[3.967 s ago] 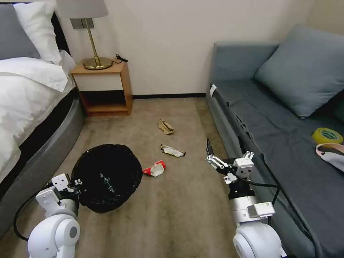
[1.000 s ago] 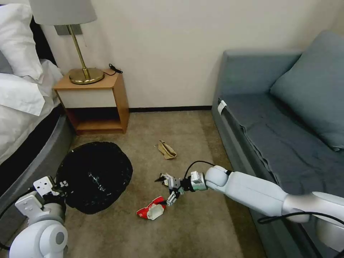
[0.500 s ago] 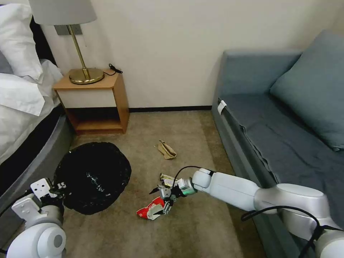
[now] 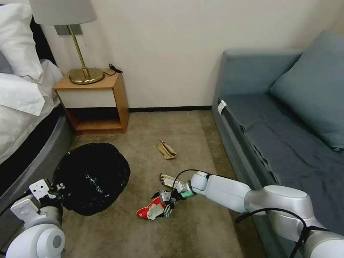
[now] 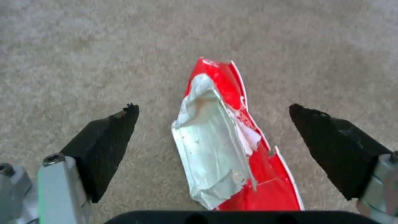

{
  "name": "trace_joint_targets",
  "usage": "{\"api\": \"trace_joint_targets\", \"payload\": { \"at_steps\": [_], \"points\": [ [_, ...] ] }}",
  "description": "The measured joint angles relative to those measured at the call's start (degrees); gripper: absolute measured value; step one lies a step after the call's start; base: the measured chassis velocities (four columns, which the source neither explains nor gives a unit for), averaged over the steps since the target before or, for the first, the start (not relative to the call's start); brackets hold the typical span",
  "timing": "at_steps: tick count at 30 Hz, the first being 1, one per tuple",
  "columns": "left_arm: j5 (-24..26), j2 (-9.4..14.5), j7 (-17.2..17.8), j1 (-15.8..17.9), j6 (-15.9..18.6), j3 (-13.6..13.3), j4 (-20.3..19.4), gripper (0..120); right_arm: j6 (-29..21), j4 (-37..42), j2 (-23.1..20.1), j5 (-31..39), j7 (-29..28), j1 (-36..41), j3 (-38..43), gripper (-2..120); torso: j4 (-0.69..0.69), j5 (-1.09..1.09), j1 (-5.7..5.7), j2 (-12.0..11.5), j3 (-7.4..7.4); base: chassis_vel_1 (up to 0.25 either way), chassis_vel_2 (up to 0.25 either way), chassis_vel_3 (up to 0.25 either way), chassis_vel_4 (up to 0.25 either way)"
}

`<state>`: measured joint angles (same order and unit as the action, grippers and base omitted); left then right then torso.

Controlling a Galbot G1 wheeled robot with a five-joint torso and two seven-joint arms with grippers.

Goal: Pick up the trash bin, then pick up the garbage on the floor and place it into the trash bin.

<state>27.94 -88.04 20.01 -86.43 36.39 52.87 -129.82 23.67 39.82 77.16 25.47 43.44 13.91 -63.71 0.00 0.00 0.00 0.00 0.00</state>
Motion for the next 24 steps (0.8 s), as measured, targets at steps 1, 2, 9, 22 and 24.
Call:
{"api": "trace_joint_targets", "payload": {
  "at_steps": [1,2,9,22,24],
  "points": [
    [0.0,0.0,0.0,0.0,0.0,0.0,0.1,3,0.3,-0.6,0.3,-0.3,0.0,0.1,0.1,94,0.0,0.0,0.0,0.0,0.0,0.0,0.0,0.0,0.0],
    [0.0,0.0,0.0,0.0,-0.1,-0.1,0.1,3,0.5,-1.4,0.7,-0.8,-0.1,0.3,0.2,94,0.0,0.0,0.0,0.0,0.0,0.0,0.0,0.0,0.0],
    [0.0,0.0,-0.1,-0.2,-0.2,-0.1,0.3,3,1.3,-4.5,2.0,-2.1,-0.3,0.9,1.0,94,0.0,0.0,0.0,0.0,0.0,0.0,0.0,0.0,0.0],
    [-0.2,0.0,-0.1,-0.3,-0.3,-0.1,0.5,3,2.2,-8.8,4.4,-4.1,-1.2,2.1,1.8,85,0.0,0.0,0.0,0.0,0.0,0.0,0.0,0.0,0.0],
    [-0.2,-0.1,-0.1,-0.3,-0.4,-0.2,0.5,3,2.4,-10.1,5.0,-4.8,-1.3,2.3,2.1,85,0.0,0.0,0.0,0.0,0.0,0.0,0.0,0.0,0.0]
  ]
}}
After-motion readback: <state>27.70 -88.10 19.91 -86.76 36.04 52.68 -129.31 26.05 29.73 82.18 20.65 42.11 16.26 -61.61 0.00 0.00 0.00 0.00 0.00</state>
